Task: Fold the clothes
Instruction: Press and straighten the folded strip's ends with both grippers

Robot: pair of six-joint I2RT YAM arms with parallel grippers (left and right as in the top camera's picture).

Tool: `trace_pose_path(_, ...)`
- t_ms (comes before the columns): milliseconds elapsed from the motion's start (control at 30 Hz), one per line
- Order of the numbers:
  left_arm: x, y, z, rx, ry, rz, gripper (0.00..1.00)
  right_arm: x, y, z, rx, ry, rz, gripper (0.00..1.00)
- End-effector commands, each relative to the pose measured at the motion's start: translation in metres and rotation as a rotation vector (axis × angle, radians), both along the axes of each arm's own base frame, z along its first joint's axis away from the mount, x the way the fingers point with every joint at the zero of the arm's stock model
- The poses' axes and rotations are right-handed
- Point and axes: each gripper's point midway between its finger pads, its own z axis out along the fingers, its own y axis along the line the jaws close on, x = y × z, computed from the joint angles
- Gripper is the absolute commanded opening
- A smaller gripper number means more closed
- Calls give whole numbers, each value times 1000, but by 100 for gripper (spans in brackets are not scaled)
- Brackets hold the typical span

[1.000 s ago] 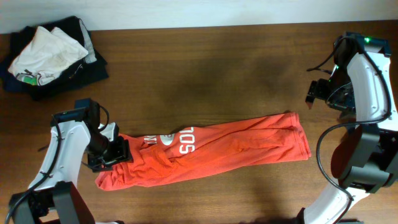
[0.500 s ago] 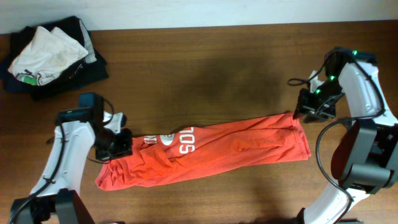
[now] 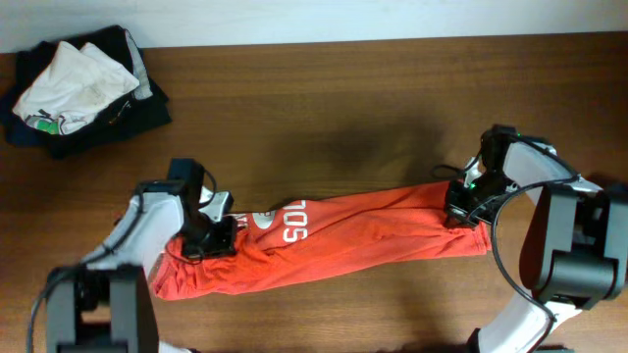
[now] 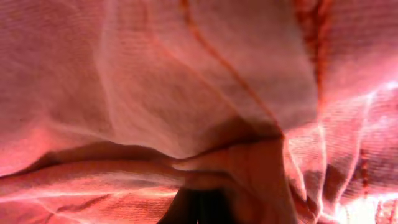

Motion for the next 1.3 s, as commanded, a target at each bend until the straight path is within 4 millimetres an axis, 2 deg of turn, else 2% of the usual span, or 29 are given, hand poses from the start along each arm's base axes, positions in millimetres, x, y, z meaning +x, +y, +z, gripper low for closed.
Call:
trace_pose_path(0,-11,27,-37,19,126,102,0,-18,-20,-9,-140,76,-13,4)
trace_pose_path(67,-16,47,-46,60,168,155,0,-24,-33,-9,-228,113,-57,4)
trace_pose_path(167,-13,74,-45,68,166,276,1,-38,-53,-2,-388,191,-194,4)
trace_pose_path(233,1,97,-37,98,136,344,0,-38,-52,9,-387,170,-219,4)
trace_pose_path(300,11,113,-24,164,138,377,0,-36,-52,31,-392,109,-230,4)
trace_pose_path(367,27,118,-5,166,118,384,0,-31,-53,47,-391,42,-219,4)
trace_pose_path(400,38,121,10,168,99,385,1,-24,-52,64,-376,-34,-177,15)
trace_pose_path(433,50,124,27,171,74,386,0,-17,-50,79,-362,-101,-143,67)
trace_pose_path(467,59,127,41,174,53,389,1,-15,-51,87,-362,-134,-140,93)
trace_pose_path(533,73,126,68,150,19,391,0,-13,-51,95,-367,-168,-145,99)
trace_pose_path(600,78,113,94,74,14,385,1,-11,-47,88,-341,-163,-136,99)
trace_pose_path(633,78,109,99,62,9,372,2,-7,-41,85,-301,-171,-107,99)
trace_pose_path(700,77,95,113,10,-20,329,18,4,-18,76,-149,-213,18,99)
trace_pose_path(733,75,84,120,-20,-29,303,53,5,-12,69,-108,-203,39,99)
trace_pose_path(767,75,78,122,-32,-28,290,99,4,-12,64,-104,-184,43,99)
trace_pose_path(1033,73,53,119,-29,-18,205,99,-16,-7,12,-45,26,82,99)
trace_pose_path(1133,74,49,119,-29,-24,188,99,-21,3,1,18,61,90,100)
trace_pose_path(1167,76,49,119,-29,-29,188,99,-23,10,-1,48,59,94,94)
trace_pose_path(1200,76,49,119,-29,-31,188,99,-27,16,-4,63,64,102,76)
trace_pose_path(1267,76,49,119,-29,-31,188,99,-35,23,-12,60,74,128,47)
